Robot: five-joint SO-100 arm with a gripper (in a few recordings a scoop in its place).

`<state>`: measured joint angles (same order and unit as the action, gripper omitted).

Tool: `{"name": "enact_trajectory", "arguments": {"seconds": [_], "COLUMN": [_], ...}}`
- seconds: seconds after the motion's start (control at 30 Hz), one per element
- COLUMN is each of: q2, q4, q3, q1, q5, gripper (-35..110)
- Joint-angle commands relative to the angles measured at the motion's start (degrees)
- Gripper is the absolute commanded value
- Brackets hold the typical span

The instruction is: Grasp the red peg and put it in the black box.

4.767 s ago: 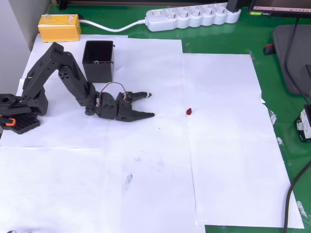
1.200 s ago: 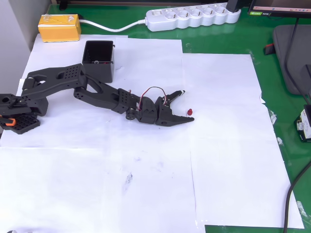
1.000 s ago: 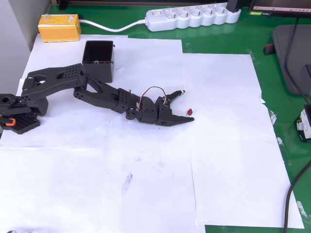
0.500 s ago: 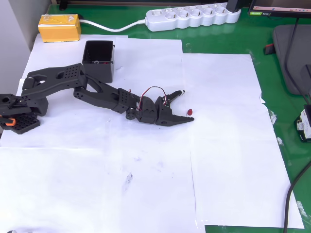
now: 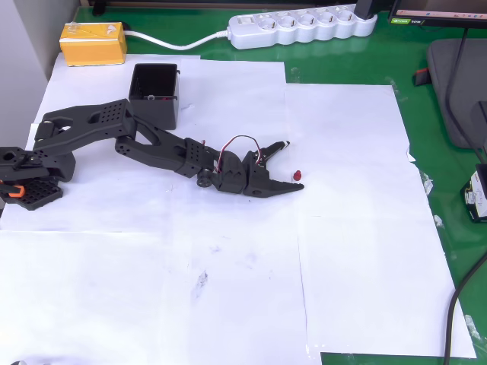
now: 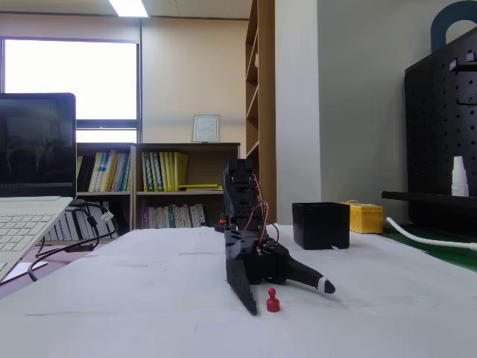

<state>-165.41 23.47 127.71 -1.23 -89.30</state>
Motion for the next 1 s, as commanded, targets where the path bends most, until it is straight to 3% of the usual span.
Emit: {"name": "enact_trajectory", "arguments": {"seconds": [0.0,0.97], "q2": [0.88,1.05], "q4": [-0.62,0.62], "q3": [0.88,0.44], "q1": [1.67,2.29], "q5": [-0.18,-0.53], "gripper": [47,47]}}
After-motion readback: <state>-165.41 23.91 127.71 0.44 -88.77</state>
